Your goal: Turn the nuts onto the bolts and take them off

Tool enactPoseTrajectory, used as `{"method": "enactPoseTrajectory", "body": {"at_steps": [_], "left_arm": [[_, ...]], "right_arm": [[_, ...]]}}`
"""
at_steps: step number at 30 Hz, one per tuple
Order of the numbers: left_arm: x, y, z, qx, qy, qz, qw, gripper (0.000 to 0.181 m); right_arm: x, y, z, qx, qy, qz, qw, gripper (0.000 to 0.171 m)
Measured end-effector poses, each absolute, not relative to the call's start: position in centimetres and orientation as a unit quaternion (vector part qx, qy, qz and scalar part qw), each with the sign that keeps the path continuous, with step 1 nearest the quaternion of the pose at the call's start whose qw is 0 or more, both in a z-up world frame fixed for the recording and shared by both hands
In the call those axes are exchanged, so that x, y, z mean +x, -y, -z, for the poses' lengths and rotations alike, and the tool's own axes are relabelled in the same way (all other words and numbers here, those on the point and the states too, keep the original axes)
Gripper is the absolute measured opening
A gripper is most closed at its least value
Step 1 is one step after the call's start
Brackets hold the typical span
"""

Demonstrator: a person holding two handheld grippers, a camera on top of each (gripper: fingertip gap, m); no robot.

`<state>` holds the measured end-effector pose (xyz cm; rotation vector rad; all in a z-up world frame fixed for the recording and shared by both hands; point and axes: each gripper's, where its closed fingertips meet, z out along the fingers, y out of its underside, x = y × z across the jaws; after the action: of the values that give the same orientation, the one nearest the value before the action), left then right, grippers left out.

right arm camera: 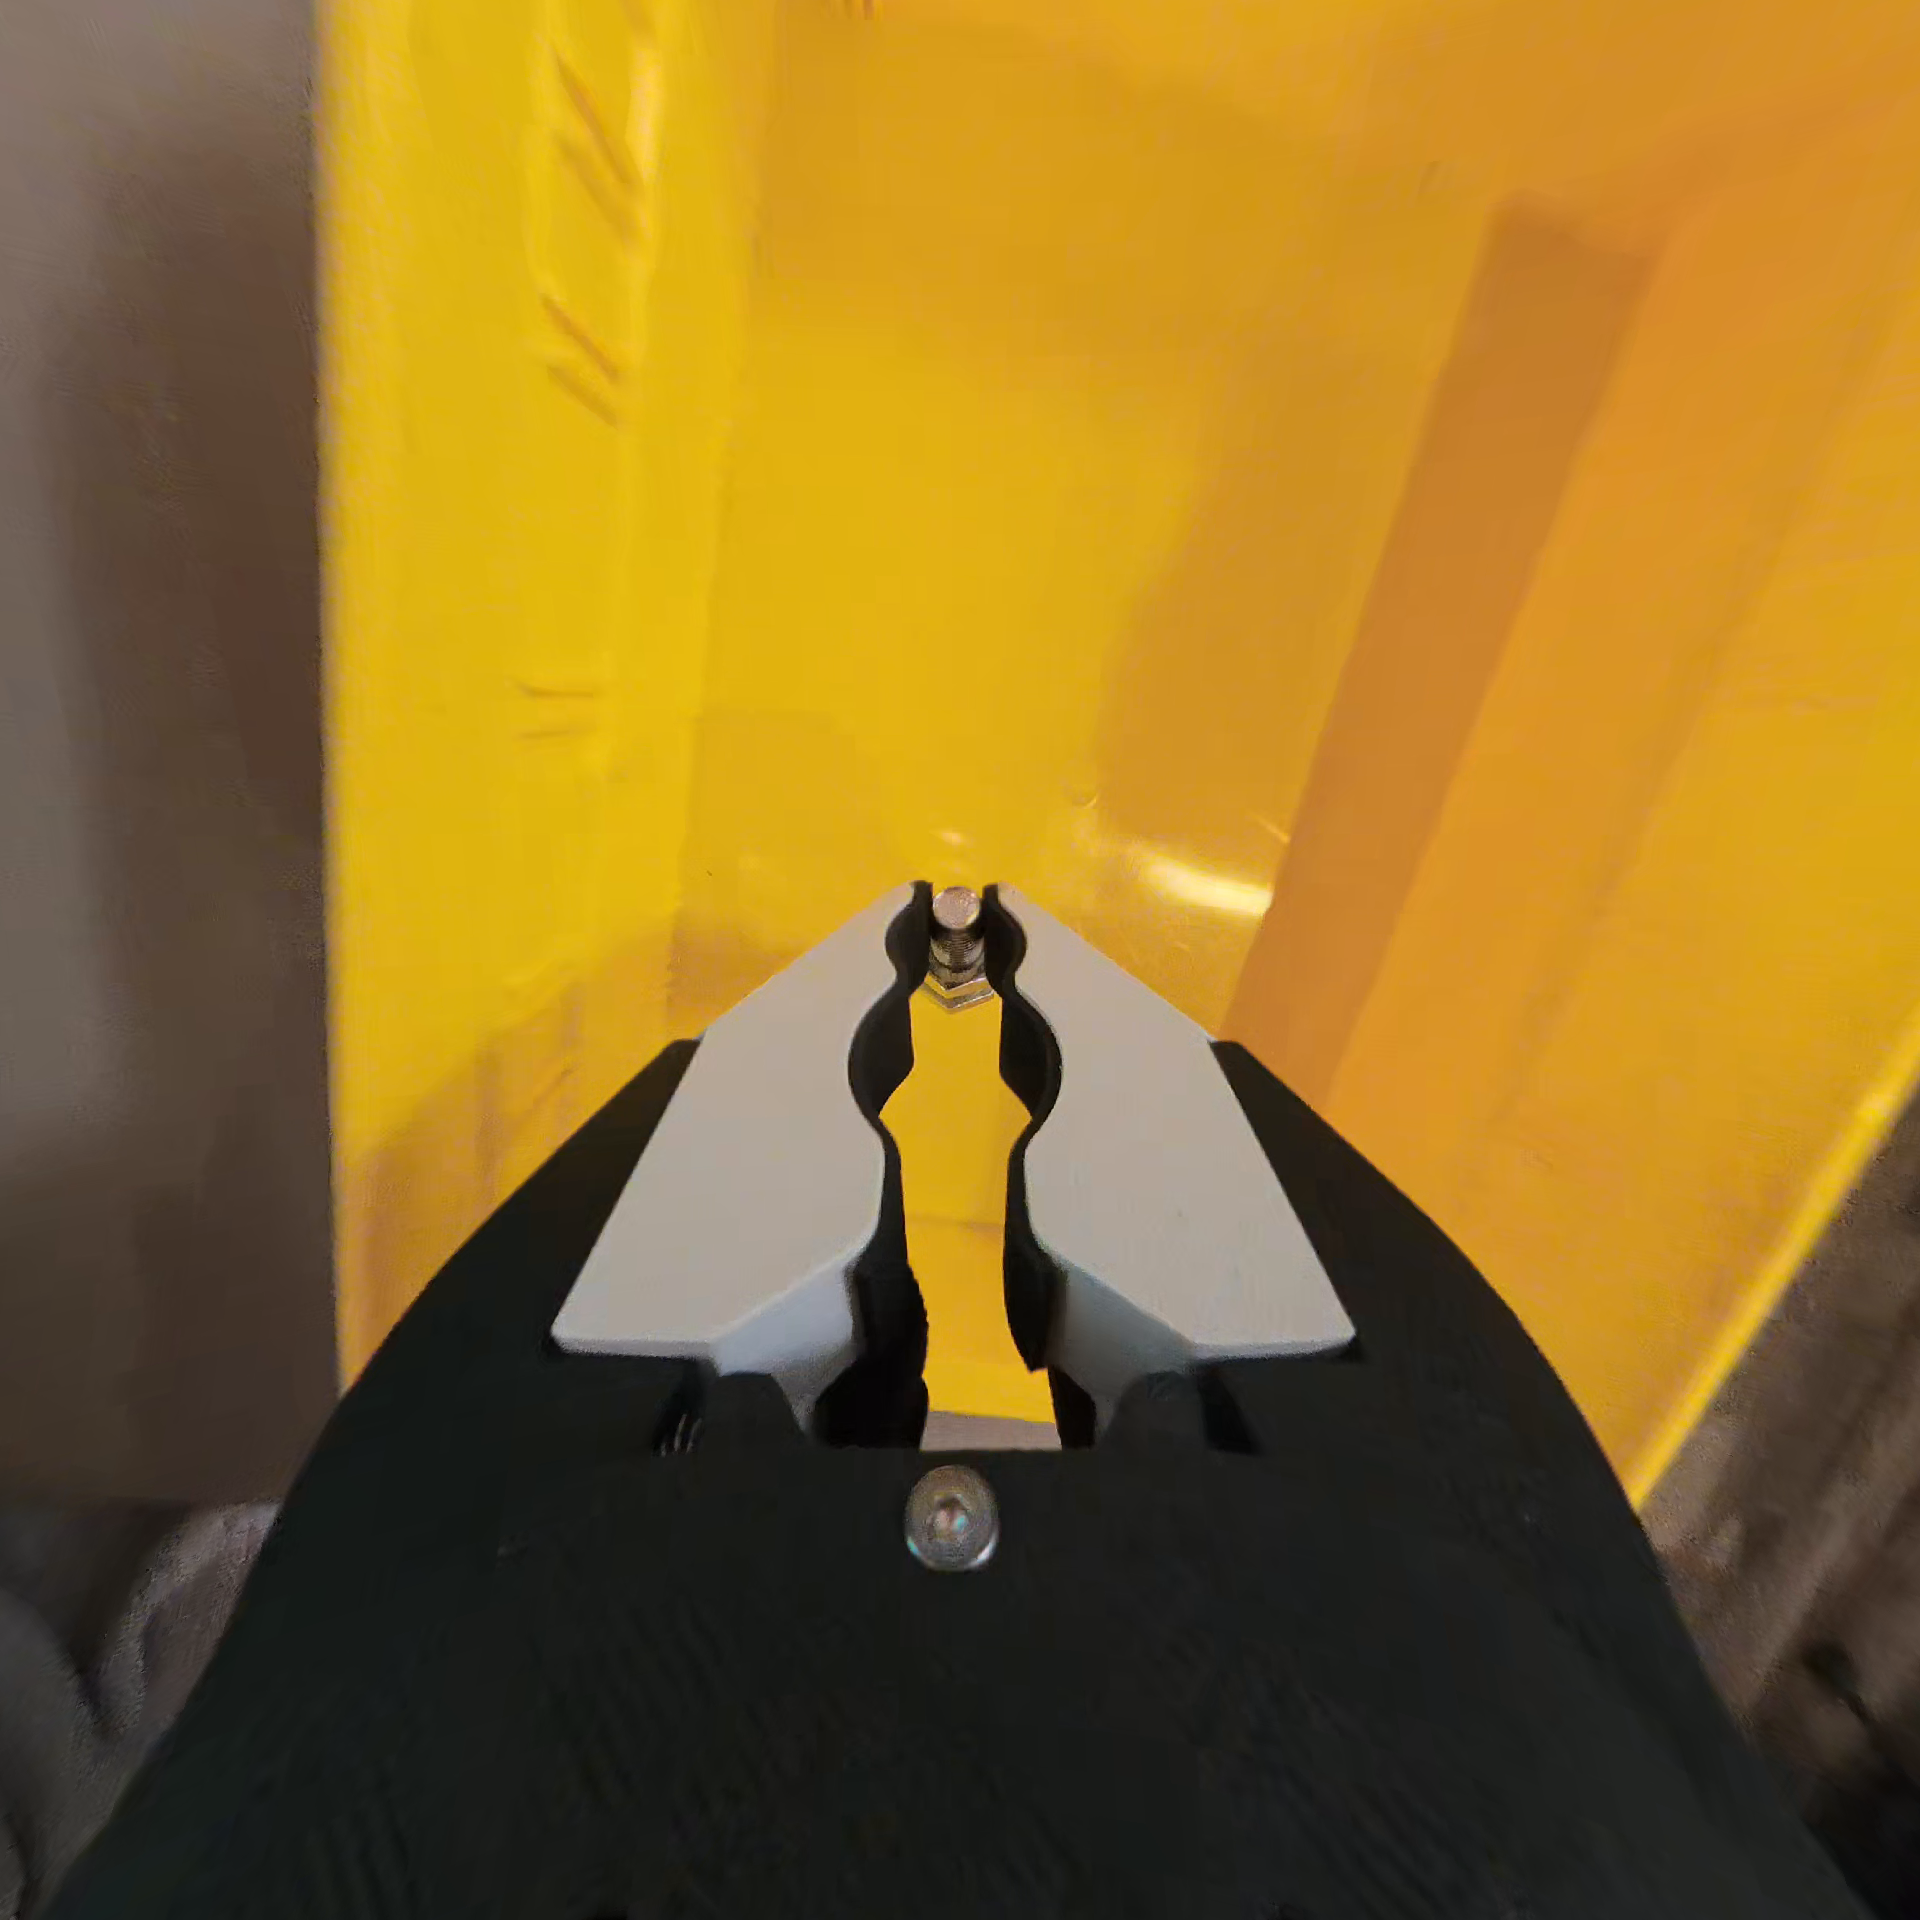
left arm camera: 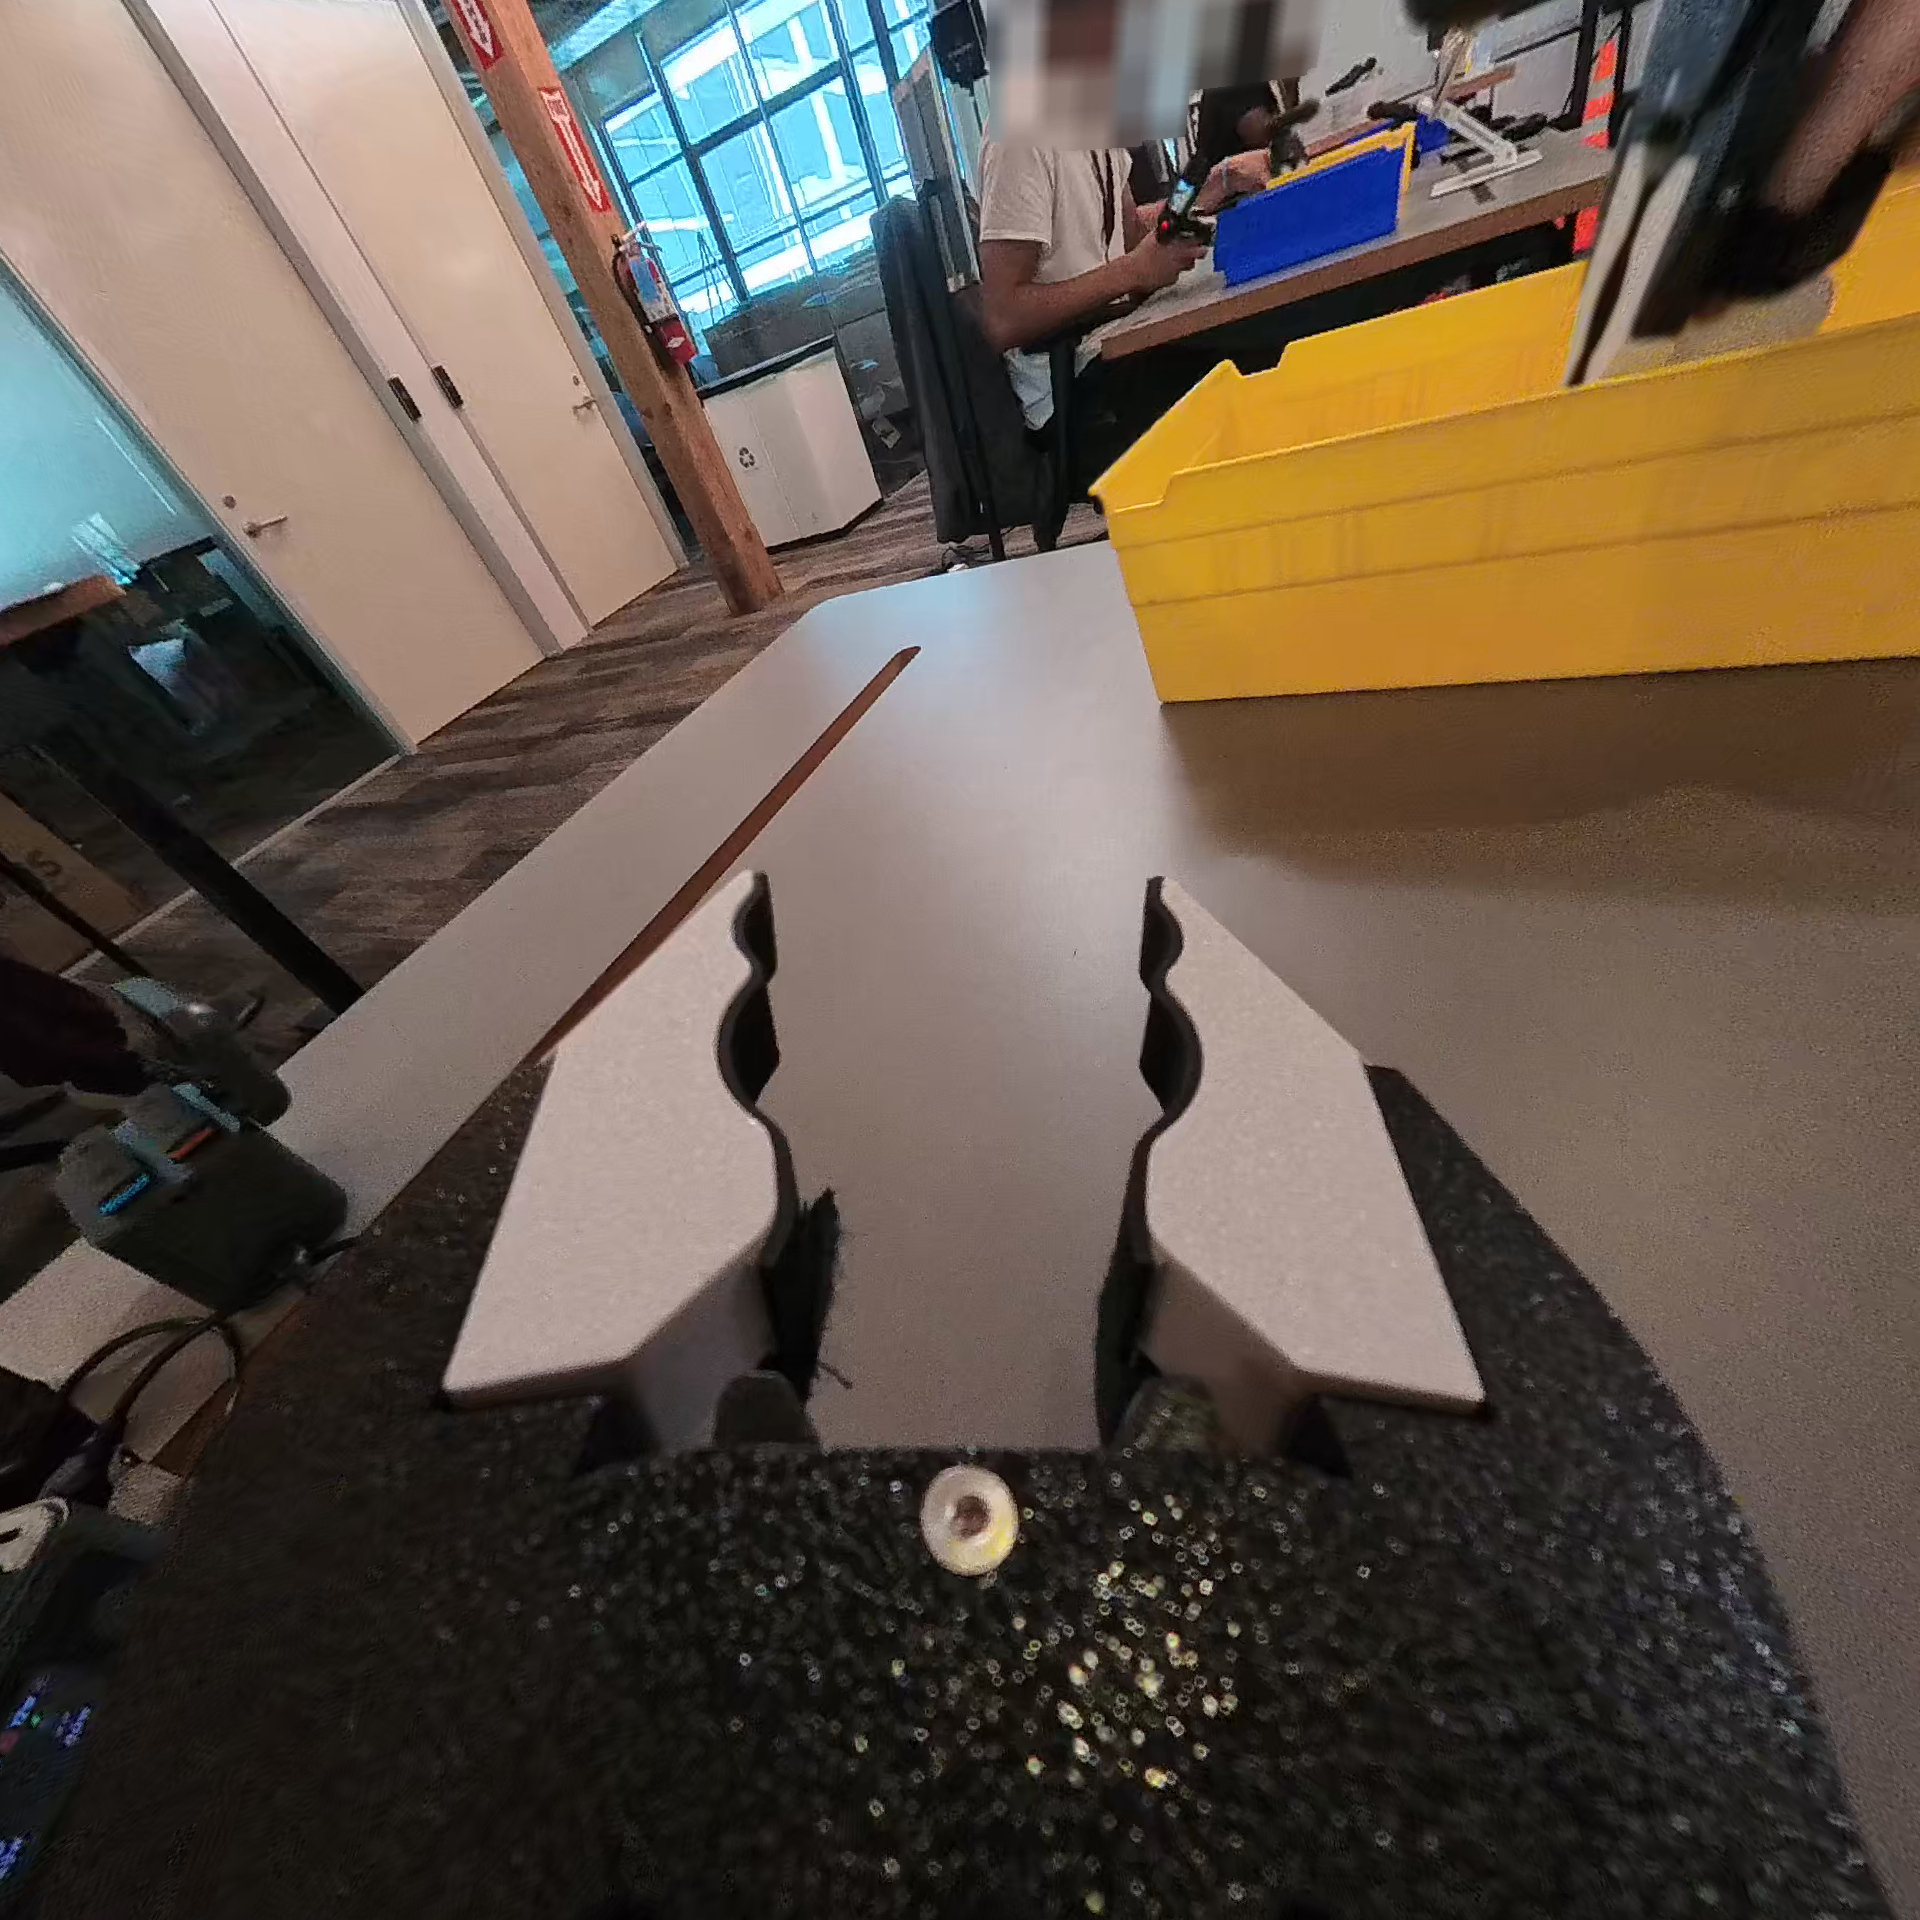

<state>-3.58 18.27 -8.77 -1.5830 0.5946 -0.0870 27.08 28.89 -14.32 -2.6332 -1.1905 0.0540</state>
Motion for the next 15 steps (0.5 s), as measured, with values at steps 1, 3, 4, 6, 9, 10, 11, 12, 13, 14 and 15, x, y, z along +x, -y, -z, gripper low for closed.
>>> {"method": "enactPoseTrajectory", "body": {"at_steps": [1,3,4,6,9,10,11,12,13,14,15], "left_arm": [[-3.8,-18.3,8.7,-0.702,-0.257,0.042,0.663,0.069],[-4.1,-18.3,8.5,-0.702,-0.244,0.054,0.667,0.069],[-4.2,-18.3,8.4,-0.702,-0.237,0.062,0.669,0.069],[-4.5,-18.3,8.2,-0.702,-0.223,0.077,0.672,0.069],[-4.7,-18.5,8.4,-0.709,-0.211,0.091,0.667,0.071],[-4.8,-18.5,8.5,-0.711,-0.209,0.093,0.665,0.072],[-4.7,-18.6,8.6,-0.713,-0.208,0.094,0.663,0.073],[-4.7,-18.6,8.7,-0.714,-0.208,0.094,0.662,0.074],[-4.7,-18.6,8.7,-0.714,-0.209,0.095,0.662,0.074],[-4.6,-18.6,8.7,-0.713,-0.21,0.096,0.662,0.074],[-4.6,-18.6,8.7,-0.713,-0.21,0.096,0.662,0.074]], "right_arm": [[27.4,-28.9,15.3,-0.905,0.411,-0.012,0.105,0.008],[27.7,-28.9,16.4,-0.909,0.409,-0.001,0.083,0.008],[27.8,-28.9,16.8,-0.909,0.409,0.001,0.074,0.008],[27.8,-28.7,17.6,-0.91,0.41,0.001,0.056,0.008],[27.5,-29.0,18.1,-0.914,0.402,0.0,0.056,0.014],[27.4,-29.2,18.2,-0.914,0.401,0.001,0.057,0.017],[27.4,-29.3,18.3,-0.915,0.4,0.002,0.058,0.02],[27.4,-29.3,18.4,-0.916,0.397,0.003,0.06,0.023],[27.5,-29.4,18.4,-0.917,0.395,0.004,0.061,0.026],[27.6,-29.5,18.4,-0.917,0.394,0.009,0.064,0.03],[27.8,-29.7,18.3,-0.917,0.393,0.016,0.073,0.033]]}}
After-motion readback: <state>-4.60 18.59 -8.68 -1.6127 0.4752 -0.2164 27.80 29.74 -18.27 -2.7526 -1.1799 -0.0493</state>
